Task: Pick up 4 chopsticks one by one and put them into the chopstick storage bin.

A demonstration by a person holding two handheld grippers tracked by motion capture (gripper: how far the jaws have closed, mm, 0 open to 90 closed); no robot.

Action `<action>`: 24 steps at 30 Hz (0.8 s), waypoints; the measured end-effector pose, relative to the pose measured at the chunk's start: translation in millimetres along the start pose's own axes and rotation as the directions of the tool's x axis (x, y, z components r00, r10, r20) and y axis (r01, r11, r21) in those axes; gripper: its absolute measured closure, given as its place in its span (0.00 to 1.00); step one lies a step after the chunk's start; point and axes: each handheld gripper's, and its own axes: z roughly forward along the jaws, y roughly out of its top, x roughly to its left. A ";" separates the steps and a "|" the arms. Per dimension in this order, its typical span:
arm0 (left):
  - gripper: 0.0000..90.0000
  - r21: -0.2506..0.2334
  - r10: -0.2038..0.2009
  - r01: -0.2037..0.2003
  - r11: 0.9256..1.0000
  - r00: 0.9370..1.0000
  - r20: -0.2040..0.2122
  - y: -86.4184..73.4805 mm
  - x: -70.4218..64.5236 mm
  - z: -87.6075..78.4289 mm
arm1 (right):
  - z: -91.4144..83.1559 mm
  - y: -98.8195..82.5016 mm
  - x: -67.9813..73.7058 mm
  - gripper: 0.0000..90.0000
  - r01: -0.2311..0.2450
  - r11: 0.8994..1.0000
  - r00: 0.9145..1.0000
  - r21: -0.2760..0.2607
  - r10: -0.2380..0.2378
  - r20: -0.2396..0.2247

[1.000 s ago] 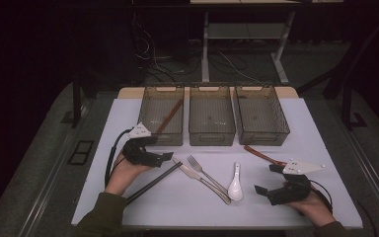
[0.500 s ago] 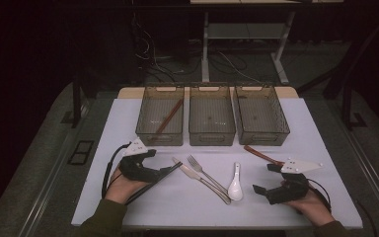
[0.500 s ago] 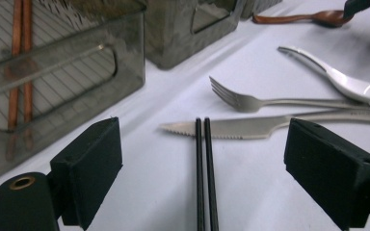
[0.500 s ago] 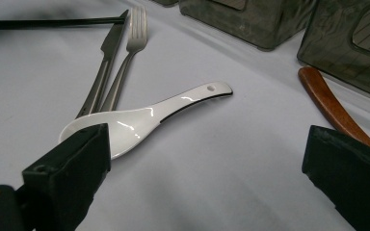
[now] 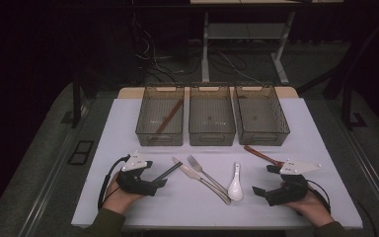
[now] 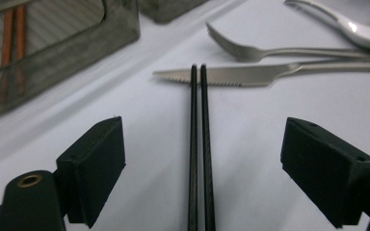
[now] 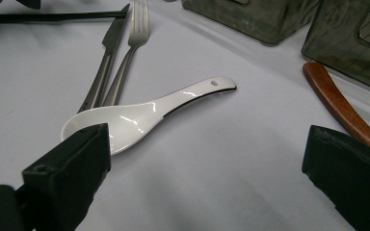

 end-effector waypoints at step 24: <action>0.80 0.018 -0.062 0.062 0.998 0.997 0.042 -7.5 14.3 -16.3 | 0.5 -0.7 0.6 0.03 0.006 1.000 1.000 0.005 -0.006 -0.004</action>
